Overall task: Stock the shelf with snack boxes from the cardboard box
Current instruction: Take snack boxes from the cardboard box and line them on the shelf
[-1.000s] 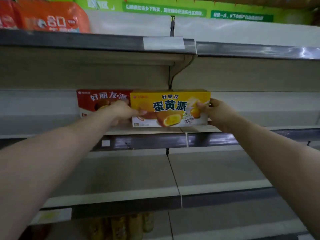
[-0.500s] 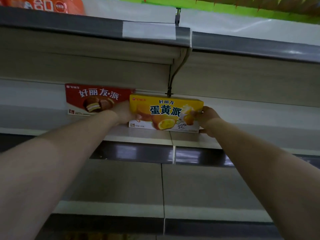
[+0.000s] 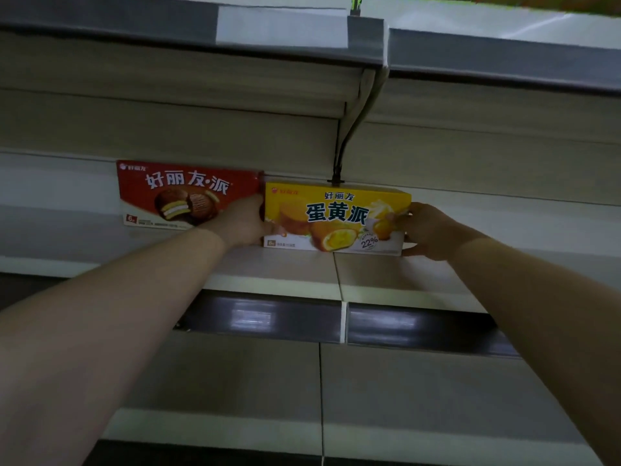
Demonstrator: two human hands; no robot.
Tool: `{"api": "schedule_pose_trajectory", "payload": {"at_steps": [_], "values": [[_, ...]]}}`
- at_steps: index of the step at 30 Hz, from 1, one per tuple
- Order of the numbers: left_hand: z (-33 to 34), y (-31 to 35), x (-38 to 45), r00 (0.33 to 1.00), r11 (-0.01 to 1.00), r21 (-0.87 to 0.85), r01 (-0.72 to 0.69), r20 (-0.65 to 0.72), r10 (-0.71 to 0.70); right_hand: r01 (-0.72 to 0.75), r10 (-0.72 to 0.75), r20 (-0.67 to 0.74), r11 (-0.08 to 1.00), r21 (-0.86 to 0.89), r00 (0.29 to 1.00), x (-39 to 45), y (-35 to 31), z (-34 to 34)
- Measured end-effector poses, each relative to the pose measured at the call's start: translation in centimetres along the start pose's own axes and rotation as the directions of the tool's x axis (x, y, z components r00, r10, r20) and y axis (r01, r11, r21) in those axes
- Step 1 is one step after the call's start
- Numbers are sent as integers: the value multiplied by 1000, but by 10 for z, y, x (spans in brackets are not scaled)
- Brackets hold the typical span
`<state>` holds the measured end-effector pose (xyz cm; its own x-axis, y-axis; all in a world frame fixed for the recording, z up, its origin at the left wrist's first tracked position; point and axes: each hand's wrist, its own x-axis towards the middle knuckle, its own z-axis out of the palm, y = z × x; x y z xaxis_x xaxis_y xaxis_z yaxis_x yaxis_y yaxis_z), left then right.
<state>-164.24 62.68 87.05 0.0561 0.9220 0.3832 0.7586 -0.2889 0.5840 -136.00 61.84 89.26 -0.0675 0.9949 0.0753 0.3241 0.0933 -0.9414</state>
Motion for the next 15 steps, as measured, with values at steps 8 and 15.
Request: {"api": "schedule_pose_trajectory", "payload": {"at_steps": [8,15], "values": [[3,-7,5,988,968,245,56,-153,-19,0,-4,-98,999,-45,995,14,-1,15],[3,-7,5,953,938,341,63,-300,45,-73,51,-221,993,-95,974,34,-2,24]]}}
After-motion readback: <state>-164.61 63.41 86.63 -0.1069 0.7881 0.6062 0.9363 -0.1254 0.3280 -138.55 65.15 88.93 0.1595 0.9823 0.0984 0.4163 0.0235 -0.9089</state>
